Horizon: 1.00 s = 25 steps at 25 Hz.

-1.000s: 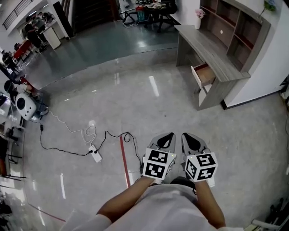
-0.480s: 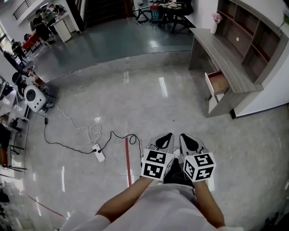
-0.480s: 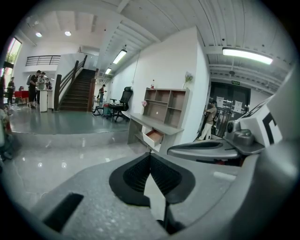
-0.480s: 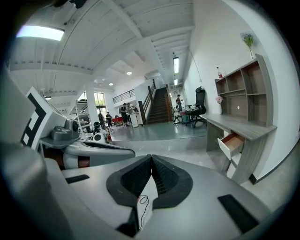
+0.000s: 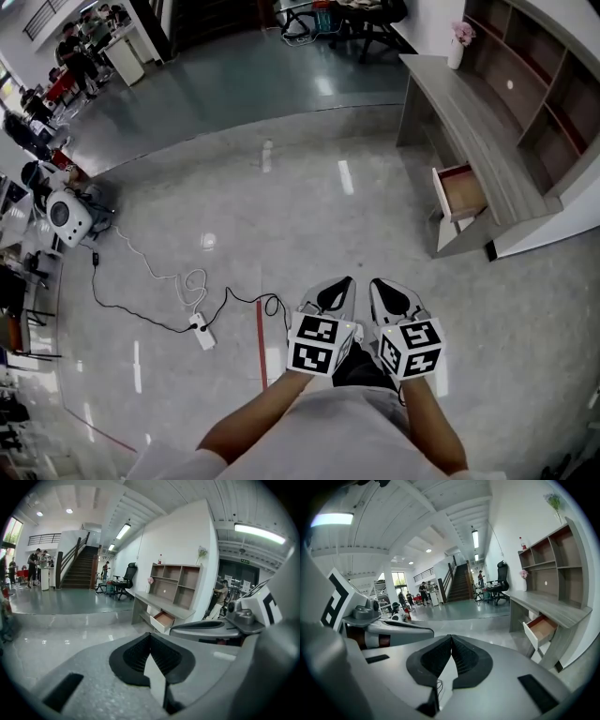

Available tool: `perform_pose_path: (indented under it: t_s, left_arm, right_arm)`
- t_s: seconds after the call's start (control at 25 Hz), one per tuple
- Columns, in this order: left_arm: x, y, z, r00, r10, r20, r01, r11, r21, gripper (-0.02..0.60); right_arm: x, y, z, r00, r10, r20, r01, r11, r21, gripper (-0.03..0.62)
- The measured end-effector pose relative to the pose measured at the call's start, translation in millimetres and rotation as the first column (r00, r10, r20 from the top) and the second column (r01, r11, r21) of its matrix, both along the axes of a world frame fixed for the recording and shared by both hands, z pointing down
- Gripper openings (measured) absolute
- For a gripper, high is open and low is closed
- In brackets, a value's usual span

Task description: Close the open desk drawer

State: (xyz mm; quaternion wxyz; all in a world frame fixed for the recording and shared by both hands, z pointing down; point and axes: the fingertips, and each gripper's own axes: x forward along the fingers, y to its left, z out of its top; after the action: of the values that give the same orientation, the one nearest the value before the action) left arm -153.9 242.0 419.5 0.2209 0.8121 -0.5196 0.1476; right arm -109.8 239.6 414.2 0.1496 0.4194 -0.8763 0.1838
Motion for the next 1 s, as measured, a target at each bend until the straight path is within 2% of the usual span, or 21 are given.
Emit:
perform_pose_path:
  t_s: [0.2, 0.4, 0.56, 1.0]
  left_arm:
    - [17.4, -71.0, 1.2, 1.000, 0.020, 0.022, -0.020, 1.000, -0.010, 0.003]
    - [40.1, -122.0, 3.6, 0.998, 0.060, 0.036, -0.059, 0.998, -0.024, 0.003]
    - [59.0, -148.5, 2.3, 0.993, 0.100, 0.057, -0.098, 0.995, -0.031, 0.003]
    - [81.0, -207.6, -8.9, 0.985, 0.156, 0.075, -0.158, 0.987, 0.021, 0.003]
  right_arm:
    - [13.6, -69.4, 4.6, 1.000, 0.000, -0.003, 0.000, 1.000, -0.012, 0.002]
    - [30.2, -116.0, 6.9, 1.000, 0.019, 0.009, -0.018, 0.999, -0.026, 0.002]
    - [45.2, -143.3, 5.3, 0.999, 0.045, 0.022, -0.044, 0.999, -0.033, 0.002]
    - [62.8, -200.3, -2.4, 0.995, 0.096, 0.041, -0.096, 0.995, 0.010, 0.002]
